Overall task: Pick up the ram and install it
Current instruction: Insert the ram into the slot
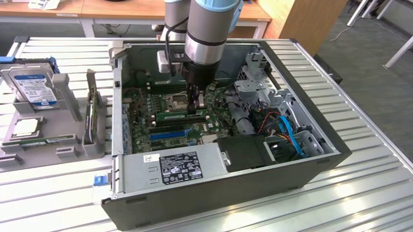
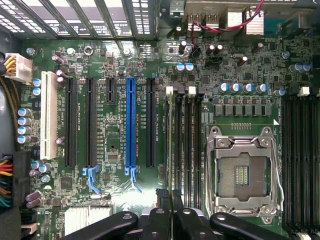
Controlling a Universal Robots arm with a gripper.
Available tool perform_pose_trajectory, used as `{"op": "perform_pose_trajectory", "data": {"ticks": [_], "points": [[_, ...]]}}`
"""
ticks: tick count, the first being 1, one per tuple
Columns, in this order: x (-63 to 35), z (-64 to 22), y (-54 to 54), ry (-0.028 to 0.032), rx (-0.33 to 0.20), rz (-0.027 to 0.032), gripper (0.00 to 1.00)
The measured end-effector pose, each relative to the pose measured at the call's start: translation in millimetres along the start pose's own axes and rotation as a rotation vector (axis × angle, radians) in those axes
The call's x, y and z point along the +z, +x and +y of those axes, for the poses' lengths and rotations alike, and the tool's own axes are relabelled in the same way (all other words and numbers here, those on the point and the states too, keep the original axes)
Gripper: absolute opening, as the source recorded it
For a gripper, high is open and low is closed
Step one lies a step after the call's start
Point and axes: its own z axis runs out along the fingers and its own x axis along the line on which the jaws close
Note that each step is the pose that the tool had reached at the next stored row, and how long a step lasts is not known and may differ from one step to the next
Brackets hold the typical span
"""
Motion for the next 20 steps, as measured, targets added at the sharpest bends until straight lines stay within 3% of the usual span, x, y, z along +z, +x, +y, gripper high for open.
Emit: {"op": "perform_pose_trajectory", "data": {"ticks": [20], "points": [[3.0,-0.9,0.1,-0.0001,0.000,0.0003,0.12]]}}
